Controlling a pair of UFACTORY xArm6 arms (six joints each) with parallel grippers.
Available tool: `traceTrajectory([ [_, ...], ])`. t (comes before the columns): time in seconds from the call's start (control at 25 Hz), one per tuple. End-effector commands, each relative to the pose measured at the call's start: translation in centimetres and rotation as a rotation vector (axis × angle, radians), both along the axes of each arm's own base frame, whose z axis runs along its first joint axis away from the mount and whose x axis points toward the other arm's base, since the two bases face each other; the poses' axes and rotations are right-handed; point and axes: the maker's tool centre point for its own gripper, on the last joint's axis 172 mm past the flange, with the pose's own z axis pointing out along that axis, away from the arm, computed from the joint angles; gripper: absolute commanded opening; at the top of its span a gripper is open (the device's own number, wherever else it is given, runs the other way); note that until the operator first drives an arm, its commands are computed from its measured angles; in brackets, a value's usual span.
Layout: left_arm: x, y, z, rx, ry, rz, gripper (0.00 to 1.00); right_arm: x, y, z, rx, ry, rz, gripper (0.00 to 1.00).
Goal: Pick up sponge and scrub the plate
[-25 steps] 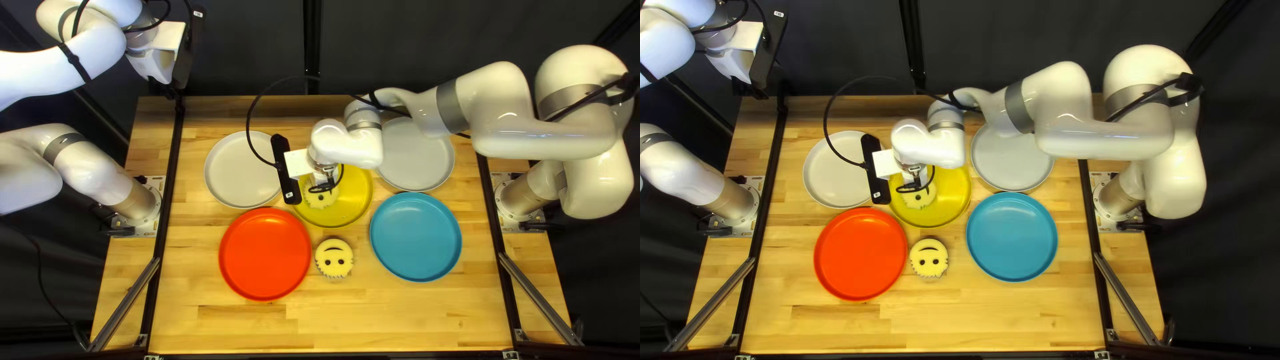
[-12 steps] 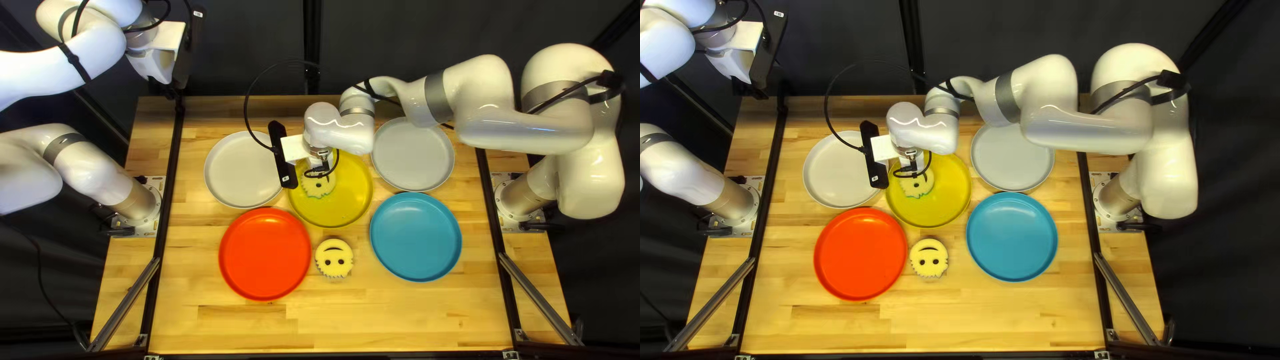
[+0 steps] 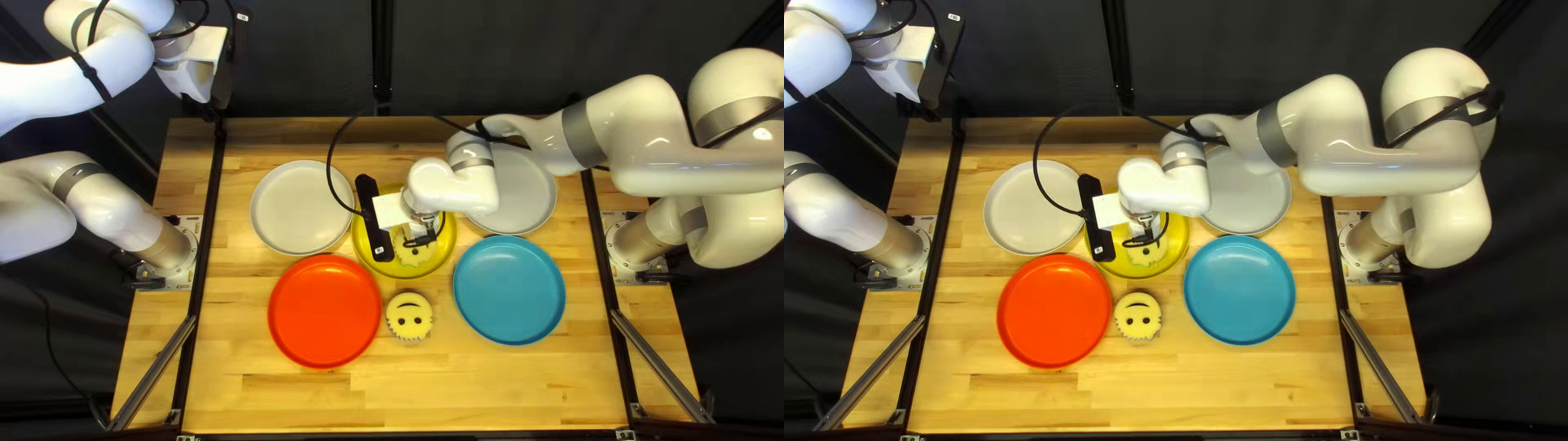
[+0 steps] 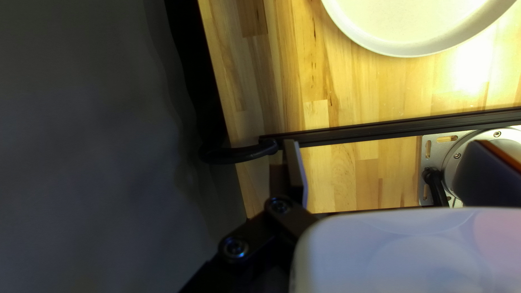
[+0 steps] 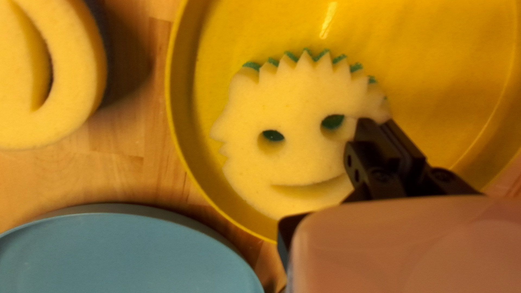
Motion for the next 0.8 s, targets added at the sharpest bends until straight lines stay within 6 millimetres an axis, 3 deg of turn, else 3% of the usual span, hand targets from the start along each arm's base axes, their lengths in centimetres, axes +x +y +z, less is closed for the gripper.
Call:
traceTrajectory([
  [0.04,0.0,0.0,0.0,0.000,0.000,0.000,1.00,0.8,-2.6,0.0,0.007,-0.002,-0.006,0.00],
  [0.2,0.0,0.0,0.0,0.000,0.000,0.000,1.00,2.6,-5.6,0.0,0.011,-0.001,-0.012,0.00],
  [0.4,0.0,0.0,0.0,0.000,0.000,0.000,1.00,3.9,-7.8,-0.1,0.016,-0.005,-0.012,0.00],
  [0.6,0.0,0.0,0.0,0.000,0.000,0.000,1.00,3.2,-8.4,-0.2,0.022,-0.015,-0.002,0.00],
  [0.8,0.0,0.0,0.0,0.000,0.000,0.000,1.00,1.4,-6.6,0.5,0.024,-0.031,0.019,0.00],
])
